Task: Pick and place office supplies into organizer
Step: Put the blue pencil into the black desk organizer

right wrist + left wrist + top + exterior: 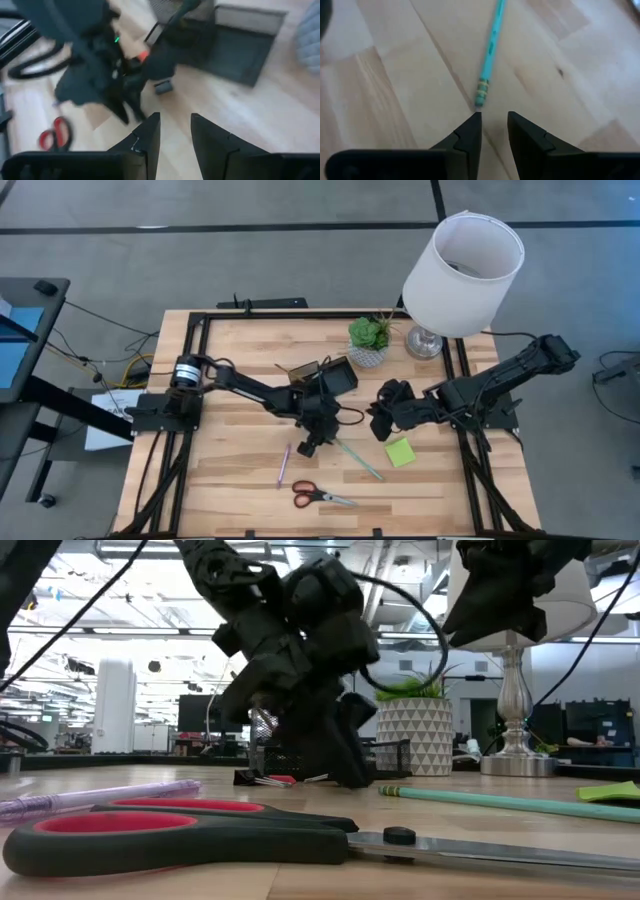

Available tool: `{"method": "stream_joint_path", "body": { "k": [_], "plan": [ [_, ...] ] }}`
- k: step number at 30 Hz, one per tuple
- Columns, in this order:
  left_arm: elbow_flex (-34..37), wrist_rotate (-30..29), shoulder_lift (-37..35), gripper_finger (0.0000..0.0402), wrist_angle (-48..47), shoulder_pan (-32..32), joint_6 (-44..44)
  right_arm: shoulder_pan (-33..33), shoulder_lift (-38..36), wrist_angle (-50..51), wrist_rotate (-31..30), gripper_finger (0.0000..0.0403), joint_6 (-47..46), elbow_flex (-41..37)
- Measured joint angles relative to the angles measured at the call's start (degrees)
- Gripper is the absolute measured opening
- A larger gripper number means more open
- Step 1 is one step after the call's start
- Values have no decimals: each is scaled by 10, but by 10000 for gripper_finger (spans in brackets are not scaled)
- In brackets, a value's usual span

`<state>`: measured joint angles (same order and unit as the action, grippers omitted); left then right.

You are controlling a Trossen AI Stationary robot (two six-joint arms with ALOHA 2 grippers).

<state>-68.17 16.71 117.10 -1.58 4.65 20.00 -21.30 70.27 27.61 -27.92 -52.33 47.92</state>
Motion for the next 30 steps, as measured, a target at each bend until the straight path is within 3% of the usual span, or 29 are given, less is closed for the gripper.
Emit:
{"method": "stream_joint_path", "body": {
  "k": [16,24,30],
  "plan": [
    [-2,-4,27,86,64,5,-10,-3,-54,48,-164,102,14,0],
    [-3,0,38,84,66,4,-30,-4,-59,51,-172,102,18,0],
    [-3,-32,39,20,57,4,-52,-6,-54,52,-172,102,18,0]
  ]
}}
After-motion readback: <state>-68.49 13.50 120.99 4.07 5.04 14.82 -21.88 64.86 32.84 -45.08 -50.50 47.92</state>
